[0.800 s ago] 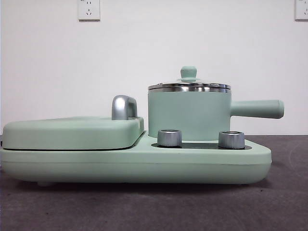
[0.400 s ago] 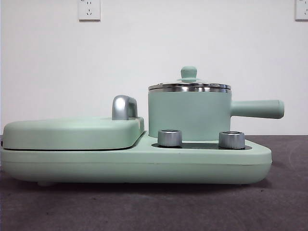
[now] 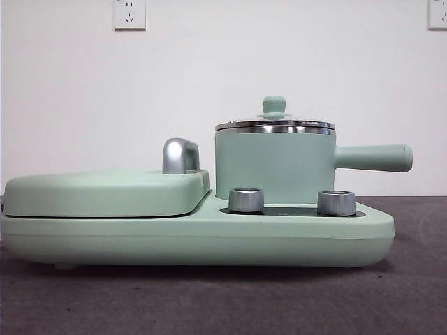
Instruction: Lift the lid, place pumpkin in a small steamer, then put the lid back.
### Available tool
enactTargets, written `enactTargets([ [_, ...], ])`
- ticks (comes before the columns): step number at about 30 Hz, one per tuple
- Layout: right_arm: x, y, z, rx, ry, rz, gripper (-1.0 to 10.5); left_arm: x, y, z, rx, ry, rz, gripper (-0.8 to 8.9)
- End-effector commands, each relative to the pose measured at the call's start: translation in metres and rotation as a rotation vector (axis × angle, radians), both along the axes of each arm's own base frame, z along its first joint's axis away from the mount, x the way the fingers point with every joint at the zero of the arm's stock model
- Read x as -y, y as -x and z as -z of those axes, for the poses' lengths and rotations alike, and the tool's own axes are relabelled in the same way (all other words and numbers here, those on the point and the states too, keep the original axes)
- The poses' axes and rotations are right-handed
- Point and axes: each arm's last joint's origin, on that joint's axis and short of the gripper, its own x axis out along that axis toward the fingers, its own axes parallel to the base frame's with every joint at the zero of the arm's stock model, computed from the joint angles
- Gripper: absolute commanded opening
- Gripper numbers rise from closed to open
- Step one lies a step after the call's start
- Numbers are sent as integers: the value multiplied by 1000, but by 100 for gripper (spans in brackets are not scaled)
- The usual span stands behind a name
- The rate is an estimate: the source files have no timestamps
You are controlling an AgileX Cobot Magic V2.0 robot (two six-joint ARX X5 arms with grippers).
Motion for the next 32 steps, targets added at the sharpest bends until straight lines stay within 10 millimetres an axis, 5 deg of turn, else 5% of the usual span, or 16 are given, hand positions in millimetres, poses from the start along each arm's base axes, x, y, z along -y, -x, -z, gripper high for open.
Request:
enactTargets([
  [1, 0, 0, -3, 11, -14, -3, 20, 1, 0, -3, 11, 14, 5, 21],
  [16, 0, 0, -3, 11, -14, -4, 20, -5, -8, 9, 20, 16, -155, 21],
  [21, 0, 0, -3, 11, -14, -4, 20, -10, -27, 44, 90, 35, -322, 20],
  [32, 0, 0, -3, 11, -14, -3, 20, -27, -50, 153, 289, 56, -574, 21],
])
